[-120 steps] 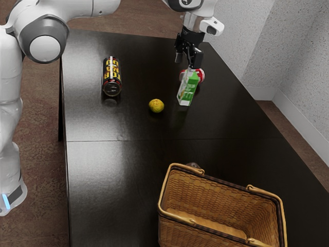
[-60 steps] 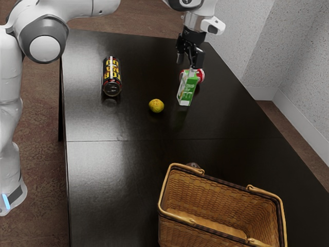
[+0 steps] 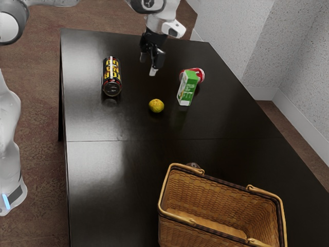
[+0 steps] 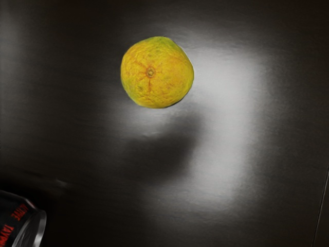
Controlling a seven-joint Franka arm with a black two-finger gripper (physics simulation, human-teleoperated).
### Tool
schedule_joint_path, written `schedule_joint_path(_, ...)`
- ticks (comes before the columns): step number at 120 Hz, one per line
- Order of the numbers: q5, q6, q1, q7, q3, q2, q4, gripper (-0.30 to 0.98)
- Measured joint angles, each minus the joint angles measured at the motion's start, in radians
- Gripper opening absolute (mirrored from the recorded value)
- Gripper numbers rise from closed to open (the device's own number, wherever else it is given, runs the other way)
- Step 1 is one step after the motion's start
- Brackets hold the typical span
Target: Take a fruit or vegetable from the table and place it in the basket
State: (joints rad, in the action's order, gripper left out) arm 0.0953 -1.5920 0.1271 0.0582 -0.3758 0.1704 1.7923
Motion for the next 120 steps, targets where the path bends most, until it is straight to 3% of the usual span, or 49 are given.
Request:
schedule_joint_path(40,0.007,-0.151,-0.015,0.041,-0.038,-0.064,0.088,0.69)
schedule_joint_path(120,-0.060,-0.319,-0.005,0.097,-0.038,-0.236,0.096,0.69)
